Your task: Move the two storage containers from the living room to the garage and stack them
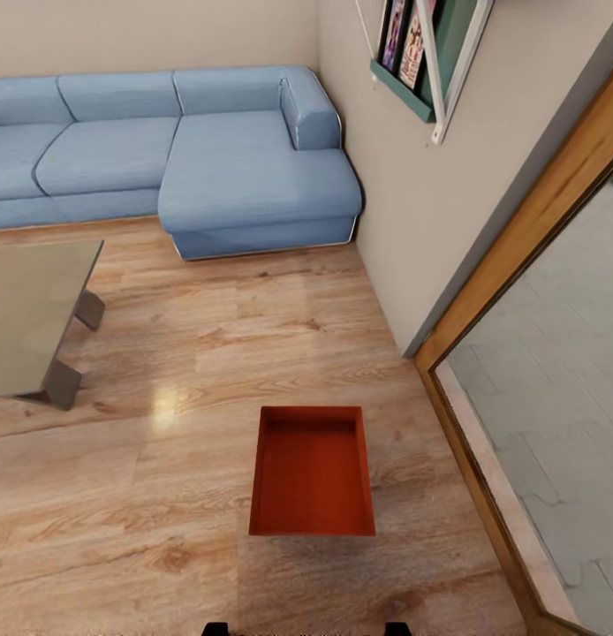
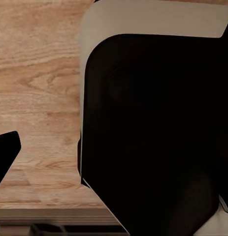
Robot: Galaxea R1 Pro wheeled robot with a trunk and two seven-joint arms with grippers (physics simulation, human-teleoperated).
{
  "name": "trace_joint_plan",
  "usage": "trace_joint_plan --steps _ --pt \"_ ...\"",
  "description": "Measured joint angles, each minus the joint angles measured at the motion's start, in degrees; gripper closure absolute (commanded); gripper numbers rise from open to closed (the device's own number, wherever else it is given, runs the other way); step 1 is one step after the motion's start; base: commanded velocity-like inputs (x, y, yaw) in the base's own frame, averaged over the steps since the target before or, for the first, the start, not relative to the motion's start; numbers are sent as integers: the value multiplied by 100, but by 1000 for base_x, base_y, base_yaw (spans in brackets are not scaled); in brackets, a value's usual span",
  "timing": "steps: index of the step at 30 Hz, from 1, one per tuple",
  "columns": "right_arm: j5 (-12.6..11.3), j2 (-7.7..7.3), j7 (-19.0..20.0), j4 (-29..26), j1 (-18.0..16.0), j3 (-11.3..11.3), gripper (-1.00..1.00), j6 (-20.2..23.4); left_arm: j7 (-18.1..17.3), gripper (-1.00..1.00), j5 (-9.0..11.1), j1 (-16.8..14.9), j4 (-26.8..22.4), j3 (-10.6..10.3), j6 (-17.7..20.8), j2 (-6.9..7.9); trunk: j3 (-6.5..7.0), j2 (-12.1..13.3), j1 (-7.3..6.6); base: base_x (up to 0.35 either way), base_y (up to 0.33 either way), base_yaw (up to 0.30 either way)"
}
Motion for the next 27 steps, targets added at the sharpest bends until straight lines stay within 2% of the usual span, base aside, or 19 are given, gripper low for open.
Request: trace_joint_plan --steps 9,27 --pt "0 2 0 0 -1 -2 -100 0 19 -100 0 0 0 0 0 -9 -71 0 0 0 0 0" --pt "9 17 9 0 -1 5 -100 9 26 -100 0 0 0 0 0 -10 -76 0 0 0 0 0"
